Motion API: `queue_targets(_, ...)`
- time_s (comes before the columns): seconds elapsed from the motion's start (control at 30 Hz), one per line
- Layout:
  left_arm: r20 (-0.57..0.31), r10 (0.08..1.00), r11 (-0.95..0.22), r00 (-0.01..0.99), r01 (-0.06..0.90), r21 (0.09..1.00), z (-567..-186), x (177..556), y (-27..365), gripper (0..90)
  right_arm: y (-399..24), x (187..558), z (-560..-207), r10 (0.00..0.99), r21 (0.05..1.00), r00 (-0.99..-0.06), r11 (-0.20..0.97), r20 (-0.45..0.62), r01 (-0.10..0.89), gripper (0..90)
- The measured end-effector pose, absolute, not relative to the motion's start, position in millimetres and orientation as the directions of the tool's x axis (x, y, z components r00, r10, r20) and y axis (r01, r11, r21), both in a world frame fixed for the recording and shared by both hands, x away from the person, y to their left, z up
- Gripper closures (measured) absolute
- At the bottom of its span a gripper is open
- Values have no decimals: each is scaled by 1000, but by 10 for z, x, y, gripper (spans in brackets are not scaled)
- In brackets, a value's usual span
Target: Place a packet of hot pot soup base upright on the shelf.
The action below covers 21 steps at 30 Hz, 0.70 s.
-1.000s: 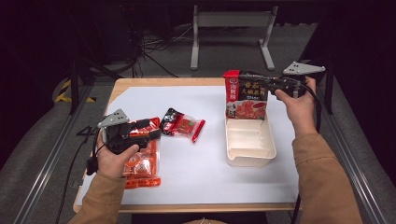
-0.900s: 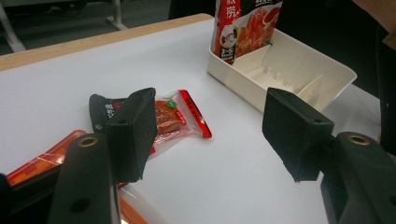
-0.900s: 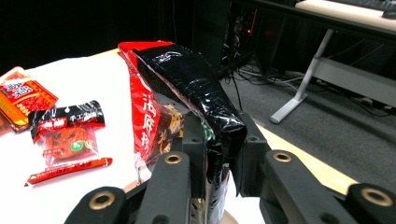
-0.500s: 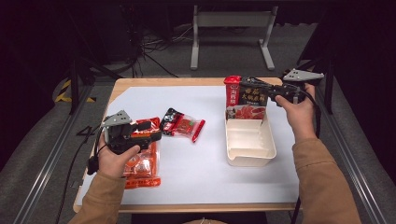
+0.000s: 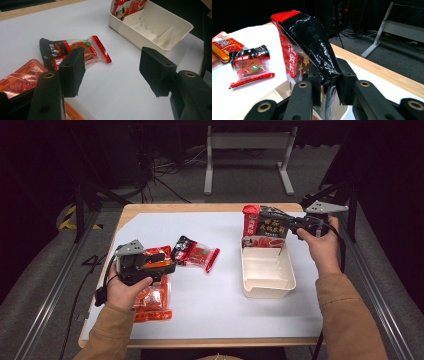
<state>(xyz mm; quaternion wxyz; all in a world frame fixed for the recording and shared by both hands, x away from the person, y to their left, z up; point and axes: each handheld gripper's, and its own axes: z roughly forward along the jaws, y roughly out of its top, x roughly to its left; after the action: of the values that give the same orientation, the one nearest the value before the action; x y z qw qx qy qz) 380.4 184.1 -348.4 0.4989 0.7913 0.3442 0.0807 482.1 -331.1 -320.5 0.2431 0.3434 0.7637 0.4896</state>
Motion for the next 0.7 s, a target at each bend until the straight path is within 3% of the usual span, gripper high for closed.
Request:
queue_targets(0.37, -195, 626, -263, 755, 440, 859, -3565, 3830, 1888, 411, -3320, 4802, -3191, 776, 916, -631, 241, 17, 321, 695)
queue_targets(0.7, -192, 629, -239, 753, 423, 874, -3588, 3873, 1964, 368, -3364, 4658, -3096, 794, 923, -607, 216, 24, 320, 461)
